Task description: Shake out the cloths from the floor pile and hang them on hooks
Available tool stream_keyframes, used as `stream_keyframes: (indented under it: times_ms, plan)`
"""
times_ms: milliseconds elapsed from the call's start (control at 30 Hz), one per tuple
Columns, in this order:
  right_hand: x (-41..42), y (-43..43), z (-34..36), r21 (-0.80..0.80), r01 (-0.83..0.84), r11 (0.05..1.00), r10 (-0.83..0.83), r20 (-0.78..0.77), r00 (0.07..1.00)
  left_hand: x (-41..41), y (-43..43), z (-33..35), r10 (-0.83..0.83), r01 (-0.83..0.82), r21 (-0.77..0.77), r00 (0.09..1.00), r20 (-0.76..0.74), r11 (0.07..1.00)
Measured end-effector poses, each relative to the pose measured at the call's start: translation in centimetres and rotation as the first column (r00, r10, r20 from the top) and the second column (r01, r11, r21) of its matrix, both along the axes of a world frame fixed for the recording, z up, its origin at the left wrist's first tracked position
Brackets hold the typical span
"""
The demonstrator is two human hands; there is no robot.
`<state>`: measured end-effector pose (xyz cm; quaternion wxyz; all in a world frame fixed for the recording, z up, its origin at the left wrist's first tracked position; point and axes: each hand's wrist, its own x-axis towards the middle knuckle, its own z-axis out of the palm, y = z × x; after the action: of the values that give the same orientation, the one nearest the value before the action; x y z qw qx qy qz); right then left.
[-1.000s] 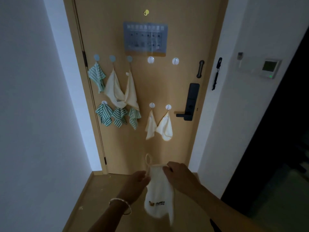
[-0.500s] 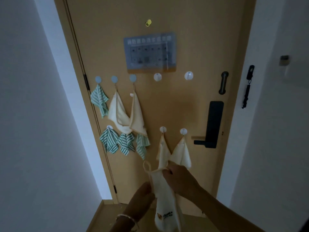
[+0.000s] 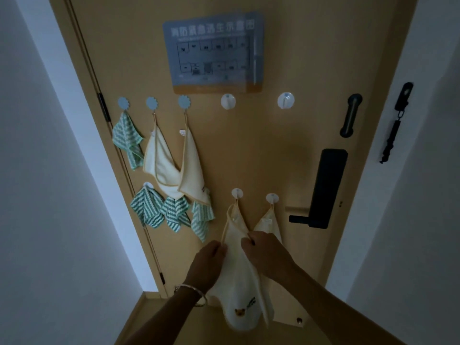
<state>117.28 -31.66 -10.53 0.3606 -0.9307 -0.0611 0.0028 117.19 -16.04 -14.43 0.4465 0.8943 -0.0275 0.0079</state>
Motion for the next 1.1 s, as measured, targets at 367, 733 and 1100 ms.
stream_keyframes:
  times_ms: [367,733,1100]
  plan:
    - [12.4,2.6,3.2,-0.118,0.041,0.992,-0.032,0.081,0.996,15.2,-0.2,2.5,-0.05,0.072,-0.183,0.991,0.122,0.98]
    - [24.4,6.8,6.8,-0.213,0.163,0.963,-0.095,0.299,0.95,27.9,2.4,7.4,-0.137,0.224,-0.314,0.951,0.276,0.923]
    - [28.2,5.7,11.7,-0.175,0.245,0.954,-0.13,0.496,0.859,31.2,0.5,12.7,-0.046,0.23,-0.362,0.891,0.452,0.903]
